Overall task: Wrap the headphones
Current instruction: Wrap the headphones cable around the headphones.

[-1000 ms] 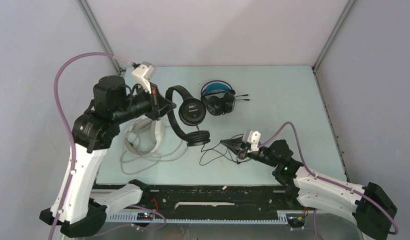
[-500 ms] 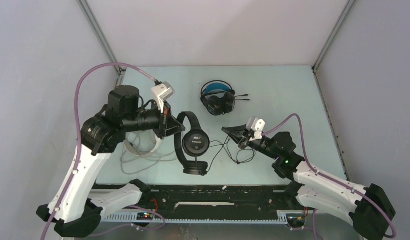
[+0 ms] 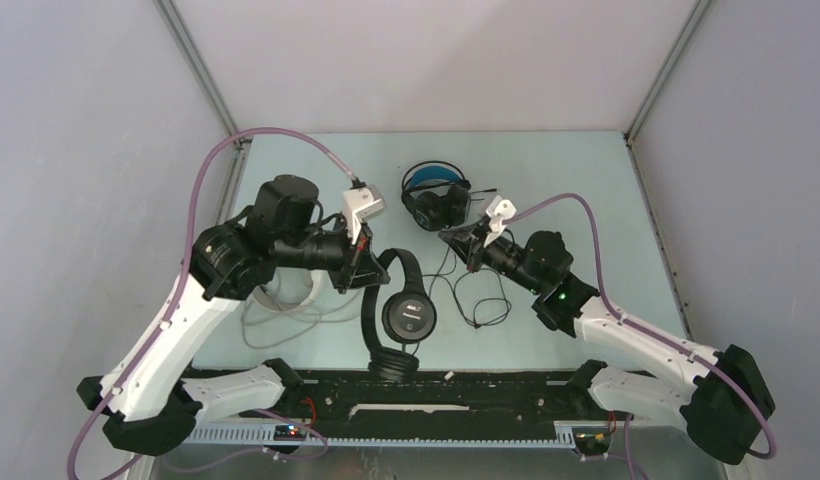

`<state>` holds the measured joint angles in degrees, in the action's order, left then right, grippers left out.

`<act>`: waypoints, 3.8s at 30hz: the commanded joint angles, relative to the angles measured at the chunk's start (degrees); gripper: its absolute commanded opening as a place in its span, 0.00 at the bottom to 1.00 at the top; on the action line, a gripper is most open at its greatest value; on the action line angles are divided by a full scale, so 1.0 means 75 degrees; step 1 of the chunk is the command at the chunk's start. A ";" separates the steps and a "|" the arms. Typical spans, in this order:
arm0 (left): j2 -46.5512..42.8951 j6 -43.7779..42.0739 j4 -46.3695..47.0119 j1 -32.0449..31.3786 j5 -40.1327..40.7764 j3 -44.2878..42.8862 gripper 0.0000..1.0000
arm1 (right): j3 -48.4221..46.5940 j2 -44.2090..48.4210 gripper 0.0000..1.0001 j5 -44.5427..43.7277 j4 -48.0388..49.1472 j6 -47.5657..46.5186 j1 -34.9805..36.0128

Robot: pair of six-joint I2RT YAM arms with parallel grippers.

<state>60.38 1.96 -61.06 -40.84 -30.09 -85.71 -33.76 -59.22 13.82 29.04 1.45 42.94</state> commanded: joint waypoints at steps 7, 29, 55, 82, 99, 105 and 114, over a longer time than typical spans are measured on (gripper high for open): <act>-0.0273 -0.0548 0.0360 -0.0336 -0.0071 0.0771 0.00 | -0.1188 -0.0136 0.00 0.0391 -0.0956 0.0265 0.0239; 0.1177 -0.0542 -0.0432 -0.1167 0.5747 0.1084 0.00 | -0.4794 -0.1248 0.00 0.1288 -0.6767 0.0704 0.0843; 0.1701 0.1020 0.0788 0.0244 0.6222 0.0504 0.00 | -0.4889 -0.2130 0.00 0.1606 -0.5641 0.2859 0.1827; -0.0116 0.3558 0.4135 0.2613 0.3642 0.2311 0.00 | -0.4938 -0.2494 0.04 -0.0619 -0.5829 0.1957 0.2620; -0.0511 0.4417 0.4884 0.2642 0.3867 0.3102 0.00 | -0.5065 -0.2775 0.00 -0.2066 -0.4184 0.1481 0.3007; -0.0450 0.4426 0.4809 0.2644 0.3976 0.3041 0.00 | -0.5328 -0.3333 0.00 -0.2665 -0.4499 0.1503 0.3173; -0.0442 0.4595 0.4799 0.2689 0.3827 0.2918 0.00 | -0.5385 -0.3571 0.00 -0.3821 -0.5322 0.1534 0.3370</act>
<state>58.17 33.69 -28.38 -21.34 -0.67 -63.07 -71.20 -86.15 -8.49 -8.43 13.30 67.42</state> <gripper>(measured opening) 0.033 0.008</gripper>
